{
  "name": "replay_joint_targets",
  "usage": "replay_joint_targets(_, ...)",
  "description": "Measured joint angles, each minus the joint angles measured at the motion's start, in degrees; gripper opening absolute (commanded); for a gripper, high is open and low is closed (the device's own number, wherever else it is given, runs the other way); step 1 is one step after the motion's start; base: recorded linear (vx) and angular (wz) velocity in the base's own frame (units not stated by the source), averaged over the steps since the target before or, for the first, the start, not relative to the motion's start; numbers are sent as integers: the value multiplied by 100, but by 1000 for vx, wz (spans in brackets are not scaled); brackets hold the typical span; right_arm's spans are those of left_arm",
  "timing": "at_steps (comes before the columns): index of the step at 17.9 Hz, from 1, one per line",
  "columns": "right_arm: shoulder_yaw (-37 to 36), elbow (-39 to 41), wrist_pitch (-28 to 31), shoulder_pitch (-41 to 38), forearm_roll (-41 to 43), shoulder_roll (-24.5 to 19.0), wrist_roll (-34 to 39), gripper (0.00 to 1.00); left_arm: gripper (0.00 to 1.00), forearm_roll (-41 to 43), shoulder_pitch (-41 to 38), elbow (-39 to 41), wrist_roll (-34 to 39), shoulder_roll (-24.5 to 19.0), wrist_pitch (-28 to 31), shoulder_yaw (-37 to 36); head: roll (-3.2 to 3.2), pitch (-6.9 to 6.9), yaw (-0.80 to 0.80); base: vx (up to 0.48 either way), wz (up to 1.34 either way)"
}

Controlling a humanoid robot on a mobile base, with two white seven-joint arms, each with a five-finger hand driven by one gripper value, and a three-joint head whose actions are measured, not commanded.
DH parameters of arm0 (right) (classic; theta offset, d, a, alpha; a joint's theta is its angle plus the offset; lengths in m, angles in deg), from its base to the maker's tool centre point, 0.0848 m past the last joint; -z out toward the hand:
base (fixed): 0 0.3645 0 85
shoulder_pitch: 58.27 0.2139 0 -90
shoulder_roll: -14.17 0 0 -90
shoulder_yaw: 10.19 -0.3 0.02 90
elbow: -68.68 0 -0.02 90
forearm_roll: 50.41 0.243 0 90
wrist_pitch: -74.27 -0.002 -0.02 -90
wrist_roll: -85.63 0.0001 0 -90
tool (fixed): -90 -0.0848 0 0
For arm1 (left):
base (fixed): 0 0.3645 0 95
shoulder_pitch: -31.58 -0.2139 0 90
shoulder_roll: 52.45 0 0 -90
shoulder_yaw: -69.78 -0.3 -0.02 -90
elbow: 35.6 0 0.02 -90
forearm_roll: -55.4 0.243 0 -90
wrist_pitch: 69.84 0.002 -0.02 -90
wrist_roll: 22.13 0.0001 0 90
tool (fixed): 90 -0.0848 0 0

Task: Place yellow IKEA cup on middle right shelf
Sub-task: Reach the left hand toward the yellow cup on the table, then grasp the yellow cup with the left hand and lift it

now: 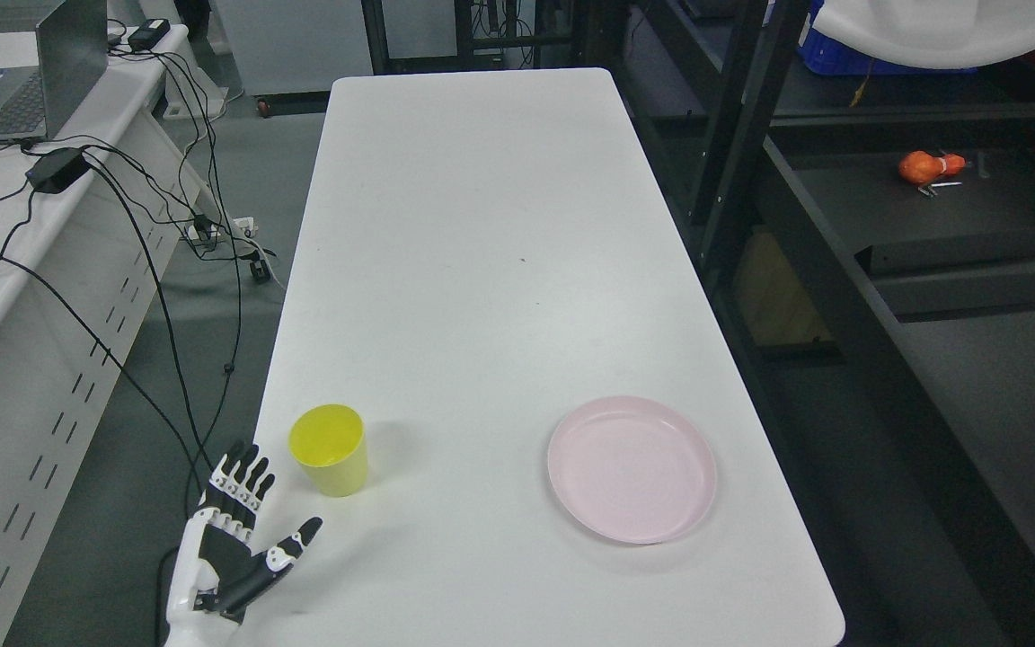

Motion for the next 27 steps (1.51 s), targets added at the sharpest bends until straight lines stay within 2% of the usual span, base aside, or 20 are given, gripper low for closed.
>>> replay_joint_targets(11,0,0,0,-1,0,0,1,99,98,1236,833,-338,-76,-39,318,-43,0,0,0,0,0)
replay_joint_targets(23,0,0,0,0,0,0,18,99,98,1696,1595,-1006,-82,-9,418,-156,0,0,0,0,0)
replay_joint_targets(24,0,0,0,0,0,0,19,99,98,1707,1648,-1077,-82,-9,422,-164,0,0,0,0,0)
replay_joint_targets(27,0,0,0,0,0,0,14,99,88,1728,1755,-1276,-82,-5,426,-230,0,0,0,0,0)
